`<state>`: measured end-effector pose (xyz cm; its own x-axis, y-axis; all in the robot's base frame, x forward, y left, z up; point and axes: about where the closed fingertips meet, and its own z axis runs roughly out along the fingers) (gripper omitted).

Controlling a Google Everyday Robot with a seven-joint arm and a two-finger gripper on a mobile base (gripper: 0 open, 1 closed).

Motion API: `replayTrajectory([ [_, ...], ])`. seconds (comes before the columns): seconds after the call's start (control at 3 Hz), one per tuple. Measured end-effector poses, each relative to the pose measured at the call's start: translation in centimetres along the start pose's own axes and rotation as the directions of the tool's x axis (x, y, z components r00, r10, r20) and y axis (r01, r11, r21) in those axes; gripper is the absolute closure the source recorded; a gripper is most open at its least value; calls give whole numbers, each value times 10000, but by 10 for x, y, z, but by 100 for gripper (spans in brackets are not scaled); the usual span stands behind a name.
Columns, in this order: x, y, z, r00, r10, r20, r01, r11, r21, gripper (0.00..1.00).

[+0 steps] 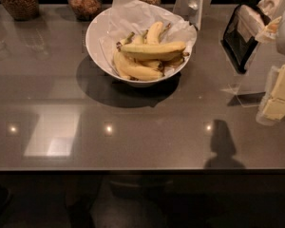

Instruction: Pick banana from white bowl

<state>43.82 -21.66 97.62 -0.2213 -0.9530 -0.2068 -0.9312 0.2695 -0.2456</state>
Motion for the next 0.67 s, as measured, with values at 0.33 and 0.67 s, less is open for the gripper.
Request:
replayTrajectory([
  [0.33, -5, -3, -1, 9999, -105, 112, 103, 9998, 163, 0],
  [0.67, -27, -19, 2, 9953, -538, 803, 503, 9977, 450, 0],
])
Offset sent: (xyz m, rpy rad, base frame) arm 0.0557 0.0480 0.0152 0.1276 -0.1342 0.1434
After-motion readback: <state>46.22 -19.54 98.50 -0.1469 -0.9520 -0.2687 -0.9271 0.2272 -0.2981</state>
